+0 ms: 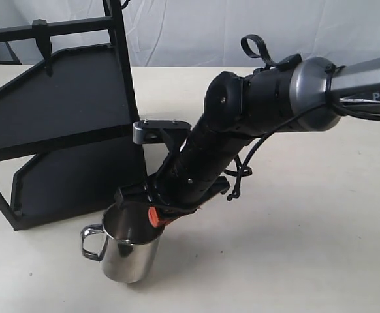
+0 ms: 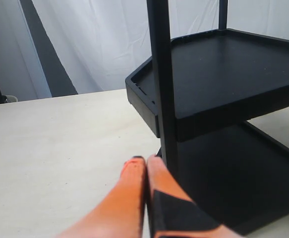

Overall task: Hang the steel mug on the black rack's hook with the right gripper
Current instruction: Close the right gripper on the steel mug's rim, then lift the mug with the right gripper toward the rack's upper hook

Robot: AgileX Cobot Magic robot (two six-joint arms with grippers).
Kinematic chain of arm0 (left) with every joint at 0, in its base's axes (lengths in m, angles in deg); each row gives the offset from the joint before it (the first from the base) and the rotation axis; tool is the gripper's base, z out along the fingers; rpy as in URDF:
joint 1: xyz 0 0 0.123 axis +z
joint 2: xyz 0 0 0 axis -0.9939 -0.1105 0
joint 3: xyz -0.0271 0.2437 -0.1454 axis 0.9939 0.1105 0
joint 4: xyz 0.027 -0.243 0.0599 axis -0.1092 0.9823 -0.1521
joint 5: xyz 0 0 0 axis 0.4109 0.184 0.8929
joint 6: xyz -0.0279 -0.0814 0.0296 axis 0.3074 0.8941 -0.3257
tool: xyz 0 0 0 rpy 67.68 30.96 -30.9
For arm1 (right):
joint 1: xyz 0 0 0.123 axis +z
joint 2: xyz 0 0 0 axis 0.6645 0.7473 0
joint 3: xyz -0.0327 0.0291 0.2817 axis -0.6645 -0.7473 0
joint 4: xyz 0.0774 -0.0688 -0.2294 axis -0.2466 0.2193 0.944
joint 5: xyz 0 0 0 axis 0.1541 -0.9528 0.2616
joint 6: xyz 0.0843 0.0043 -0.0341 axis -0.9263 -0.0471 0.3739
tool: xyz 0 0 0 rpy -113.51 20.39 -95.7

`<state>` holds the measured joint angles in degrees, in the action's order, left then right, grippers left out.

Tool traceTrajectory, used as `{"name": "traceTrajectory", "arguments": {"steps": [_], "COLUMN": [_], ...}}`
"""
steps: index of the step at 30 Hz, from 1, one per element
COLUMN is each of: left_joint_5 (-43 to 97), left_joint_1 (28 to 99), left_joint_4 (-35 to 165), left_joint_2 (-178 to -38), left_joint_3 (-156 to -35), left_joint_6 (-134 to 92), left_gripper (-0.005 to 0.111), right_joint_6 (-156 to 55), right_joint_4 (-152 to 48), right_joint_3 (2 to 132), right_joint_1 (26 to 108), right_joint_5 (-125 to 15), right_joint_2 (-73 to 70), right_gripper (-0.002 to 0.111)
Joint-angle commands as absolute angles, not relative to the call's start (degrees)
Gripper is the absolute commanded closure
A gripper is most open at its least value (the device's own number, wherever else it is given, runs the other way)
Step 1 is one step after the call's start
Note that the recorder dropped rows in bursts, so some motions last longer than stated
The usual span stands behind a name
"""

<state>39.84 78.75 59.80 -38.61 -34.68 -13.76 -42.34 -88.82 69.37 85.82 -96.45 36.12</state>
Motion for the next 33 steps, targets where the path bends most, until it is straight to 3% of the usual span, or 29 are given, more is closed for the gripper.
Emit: {"name": "traceTrajectory", "arguments": {"steps": [1, 11, 16, 21, 33], "left_joint_5": [39.9, 39.9, 39.9, 39.9, 39.9], "left_joint_1": [78.43, 78.43, 78.43, 78.43, 78.43], "left_joint_4": [59.97, 59.97, 59.97, 59.97, 59.97], "left_joint_2": [-38.46, -38.46, -38.46, -38.46, -38.46], "left_joint_3": [-34.7, -34.7, -34.7, -34.7, -34.7], "left_joint_6": [-13.76, -13.76, -13.76, -13.76, -13.76], "left_gripper": [0.105, 0.105, 0.105, 0.105, 0.105], "right_joint_6": [-41.08, -36.47, -32.21, -21.32, -18.34], "right_joint_4": [-92.13, -105.0, -112.94, -128.97, -137.79], "right_joint_3": [69.65, 69.65, 69.65, 69.65, 69.65], "right_joint_1": [85.71, 85.05, 79.11, 74.28, 73.66], "right_joint_5": [-97.92, -97.29, -97.26, -100.94, -103.44], "right_joint_2": [33.56, 24.6, 20.15, 19.98, 24.57], "right_gripper": [0.109, 0.109, 0.109, 0.109, 0.109]}}
